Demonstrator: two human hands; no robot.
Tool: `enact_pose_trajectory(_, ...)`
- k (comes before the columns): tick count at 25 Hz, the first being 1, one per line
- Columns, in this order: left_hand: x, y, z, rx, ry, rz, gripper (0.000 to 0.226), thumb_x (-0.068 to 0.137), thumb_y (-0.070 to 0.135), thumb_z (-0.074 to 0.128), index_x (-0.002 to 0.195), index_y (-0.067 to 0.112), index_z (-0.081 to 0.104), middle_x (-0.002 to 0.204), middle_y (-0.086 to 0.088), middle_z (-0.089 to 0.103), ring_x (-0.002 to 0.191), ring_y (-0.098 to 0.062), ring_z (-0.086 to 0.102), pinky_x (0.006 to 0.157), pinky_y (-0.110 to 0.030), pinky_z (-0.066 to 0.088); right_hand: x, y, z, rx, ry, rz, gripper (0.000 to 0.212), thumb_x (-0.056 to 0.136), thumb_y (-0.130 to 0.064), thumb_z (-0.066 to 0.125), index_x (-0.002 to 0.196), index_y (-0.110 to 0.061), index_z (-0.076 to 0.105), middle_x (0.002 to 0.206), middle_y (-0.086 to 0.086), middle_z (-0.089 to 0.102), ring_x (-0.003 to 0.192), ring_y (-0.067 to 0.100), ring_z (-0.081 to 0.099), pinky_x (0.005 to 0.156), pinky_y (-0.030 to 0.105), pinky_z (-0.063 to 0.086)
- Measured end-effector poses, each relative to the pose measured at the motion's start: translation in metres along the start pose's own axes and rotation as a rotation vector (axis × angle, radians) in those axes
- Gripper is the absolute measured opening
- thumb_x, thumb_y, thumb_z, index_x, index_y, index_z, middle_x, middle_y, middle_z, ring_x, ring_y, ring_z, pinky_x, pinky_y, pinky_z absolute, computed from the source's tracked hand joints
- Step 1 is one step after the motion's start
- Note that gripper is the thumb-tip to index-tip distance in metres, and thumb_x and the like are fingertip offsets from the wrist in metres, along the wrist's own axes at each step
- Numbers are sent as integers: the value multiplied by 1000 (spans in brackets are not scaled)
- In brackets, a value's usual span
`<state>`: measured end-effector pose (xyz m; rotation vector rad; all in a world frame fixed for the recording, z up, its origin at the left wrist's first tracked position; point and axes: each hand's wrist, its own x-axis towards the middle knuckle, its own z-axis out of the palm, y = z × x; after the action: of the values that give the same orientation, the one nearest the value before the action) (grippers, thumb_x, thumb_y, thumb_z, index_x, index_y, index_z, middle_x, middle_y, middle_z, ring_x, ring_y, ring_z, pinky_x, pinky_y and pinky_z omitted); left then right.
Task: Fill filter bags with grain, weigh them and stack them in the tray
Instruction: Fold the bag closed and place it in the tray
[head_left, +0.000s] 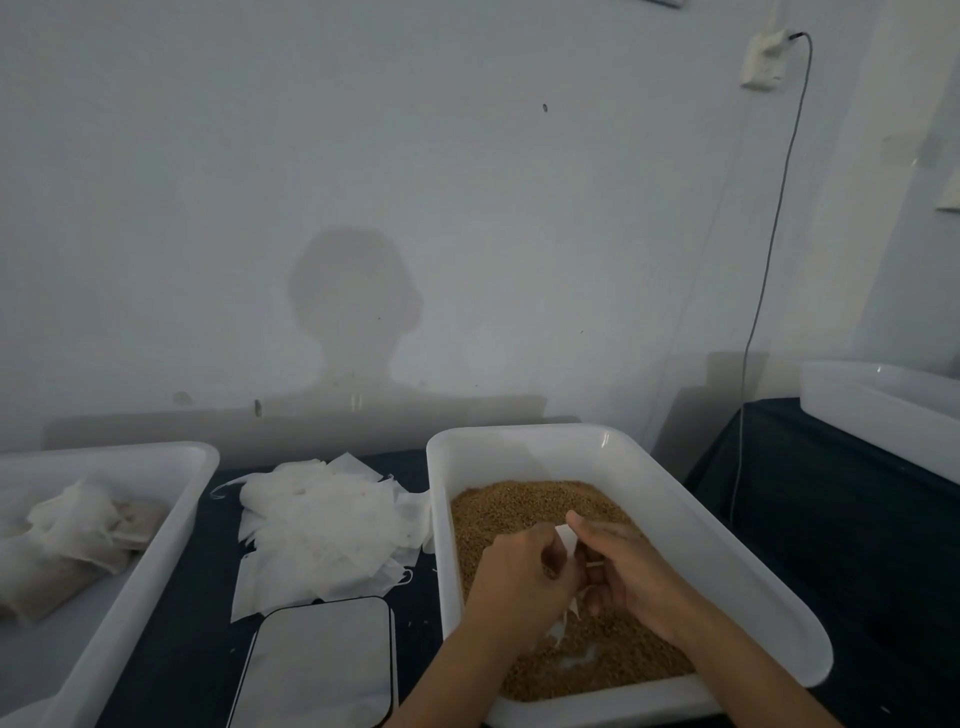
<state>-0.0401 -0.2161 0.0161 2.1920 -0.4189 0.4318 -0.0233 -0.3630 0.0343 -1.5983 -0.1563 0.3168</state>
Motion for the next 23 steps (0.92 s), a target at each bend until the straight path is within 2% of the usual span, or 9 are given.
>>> enact_pose_trajectory(4, 1, 0, -1, -21, 9, -23, 20, 88, 21, 54, 70, 16, 60, 58, 11, 54, 53, -3, 48, 55, -15, 39, -1, 0, 0, -9, -5, -10, 31, 94, -30, 54, 76, -6, 61, 68, 16, 56, 56, 22, 61, 40, 25, 44)
enact_pose_trajectory(7, 3, -3, -2, 2, 2, -47, 24, 90, 19, 53, 68, 14, 60, 61, 3, 58, 53, -5, 47, 58, -24, 44, -2, 0, -1, -71, -13, -26, 19, 95, -16, 55, 84, -2, 60, 69, 14, 60, 58, 20, 62, 41, 24, 44)
enact_pose_trajectory(11, 5, -5, -2, 10, -32, -91, 24, 93, 23, 54, 77, 10, 66, 72, -5, 65, 66, -21, 59, 66, -34, 49, -2, -1, 1, -107, -9, -48, 14, 93, -12, 58, 83, -3, 60, 66, 11, 63, 56, 17, 61, 42, 22, 43)
enact_pose_trajectory(13, 4, -3, -2, 40, -47, -96, 22, 92, 26, 55, 78, 13, 66, 73, -2, 66, 68, -19, 60, 67, -34, 50, -2, 0, 1, -135, -1, -39, 14, 94, -10, 56, 85, 0, 60, 66, 12, 63, 54, 16, 61, 43, 22, 44)
enact_pose_trajectory(15, 4, -3, -3, 22, -30, -132, 19, 87, 25, 58, 71, 15, 63, 69, 1, 63, 63, -15, 58, 64, -29, 50, -2, 1, 1, -197, 31, -17, 15, 94, -7, 52, 86, 3, 59, 65, 12, 62, 50, 14, 59, 43, 22, 44)
enact_pose_trajectory(18, 5, -5, -4, 30, 36, -216, 20, 81, 15, 60, 64, 20, 50, 60, 7, 52, 53, -5, 45, 55, -19, 43, 0, 3, -2, -237, 91, 16, 17, 92, -4, 48, 79, -1, 57, 60, 8, 60, 50, 15, 57, 40, 23, 39)
enact_pose_trajectory(21, 4, -2, -2, 98, 6, -100, 16, 83, 3, 53, 81, 16, 44, 63, 7, 46, 52, -6, 41, 48, -15, 33, 0, 4, -4, -202, 103, 24, 18, 91, -5, 49, 75, -5, 57, 57, 6, 60, 52, 15, 57, 42, 22, 39)
enact_pose_trajectory(23, 5, -1, -2, 165, -14, 0, 12, 88, 2, 48, 87, 13, 52, 72, 1, 54, 63, -13, 51, 56, -20, 39, 1, 3, -4, -206, 113, 46, 19, 91, -9, 51, 74, -8, 59, 60, 4, 63, 53, 14, 59, 43, 23, 40)
